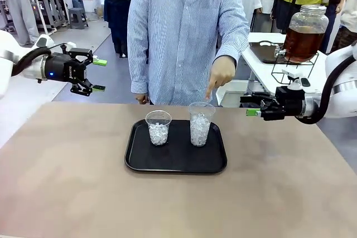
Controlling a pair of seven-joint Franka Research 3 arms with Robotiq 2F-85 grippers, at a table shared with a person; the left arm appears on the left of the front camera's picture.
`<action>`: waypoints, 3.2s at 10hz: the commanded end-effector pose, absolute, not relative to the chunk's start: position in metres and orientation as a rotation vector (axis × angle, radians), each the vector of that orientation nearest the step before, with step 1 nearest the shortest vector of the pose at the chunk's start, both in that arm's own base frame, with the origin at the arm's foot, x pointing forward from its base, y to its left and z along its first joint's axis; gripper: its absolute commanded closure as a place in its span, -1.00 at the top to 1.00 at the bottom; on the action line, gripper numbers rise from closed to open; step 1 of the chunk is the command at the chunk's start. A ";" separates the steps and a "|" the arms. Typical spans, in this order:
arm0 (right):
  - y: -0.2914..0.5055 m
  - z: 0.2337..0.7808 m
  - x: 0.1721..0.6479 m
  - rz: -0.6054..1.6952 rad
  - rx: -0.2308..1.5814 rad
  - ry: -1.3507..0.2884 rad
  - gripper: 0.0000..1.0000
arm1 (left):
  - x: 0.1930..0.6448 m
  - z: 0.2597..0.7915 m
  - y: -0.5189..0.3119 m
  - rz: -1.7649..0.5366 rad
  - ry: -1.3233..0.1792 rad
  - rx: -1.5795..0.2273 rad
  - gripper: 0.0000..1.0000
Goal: Pour the drink into the iced cup.
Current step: Pick up the iced cup indicated by the human and present it to them.
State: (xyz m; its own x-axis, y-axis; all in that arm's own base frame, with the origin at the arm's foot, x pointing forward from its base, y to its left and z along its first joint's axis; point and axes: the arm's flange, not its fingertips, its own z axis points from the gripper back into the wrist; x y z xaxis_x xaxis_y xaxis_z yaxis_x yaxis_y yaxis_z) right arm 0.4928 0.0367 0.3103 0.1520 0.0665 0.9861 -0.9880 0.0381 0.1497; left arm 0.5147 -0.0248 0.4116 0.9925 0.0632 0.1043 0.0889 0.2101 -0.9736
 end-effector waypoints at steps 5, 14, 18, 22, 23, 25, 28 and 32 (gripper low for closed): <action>0.042 0.303 0.495 1.102 1.158 -1.098 1.00 | 0.514 0.413 -0.025 -0.016 -0.137 -1.359 1.00; 0.087 0.240 0.509 1.189 1.066 -1.232 1.00 | 0.514 0.413 -0.025 -0.016 -0.137 -1.359 1.00; 0.104 0.229 0.514 1.180 1.126 -1.204 1.00 | 0.514 0.413 -0.025 -0.016 -0.137 -1.359 1.00; 0.118 0.223 0.522 1.174 1.175 -1.169 1.00 | 0.514 0.413 -0.025 -0.016 -0.137 -1.359 1.00; 0.121 0.222 0.523 1.168 1.186 -1.163 1.00 | 0.514 0.413 -0.025 -0.016 -0.137 -1.359 1.00; 0.128 0.221 0.523 1.160 1.203 -1.141 1.00 | 0.514 0.413 -0.025 -0.016 -0.137 -1.359 1.00; 0.136 0.219 0.525 1.149 1.216 -1.125 1.00 | 0.514 0.413 -0.025 -0.016 -0.137 -1.359 1.00; 0.146 0.216 0.527 1.146 1.225 -1.111 1.00 | 0.514 0.413 -0.025 -0.016 -0.137 -1.359 1.00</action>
State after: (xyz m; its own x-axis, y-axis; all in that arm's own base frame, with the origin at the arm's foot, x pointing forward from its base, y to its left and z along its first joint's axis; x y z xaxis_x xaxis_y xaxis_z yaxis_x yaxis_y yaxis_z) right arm 0.5187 0.1359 0.2139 0.0813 0.0415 0.9958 -0.9966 -0.0082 0.0817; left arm 0.5147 -0.0247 0.4116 0.9925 0.0635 0.1043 0.0889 0.2102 -0.9736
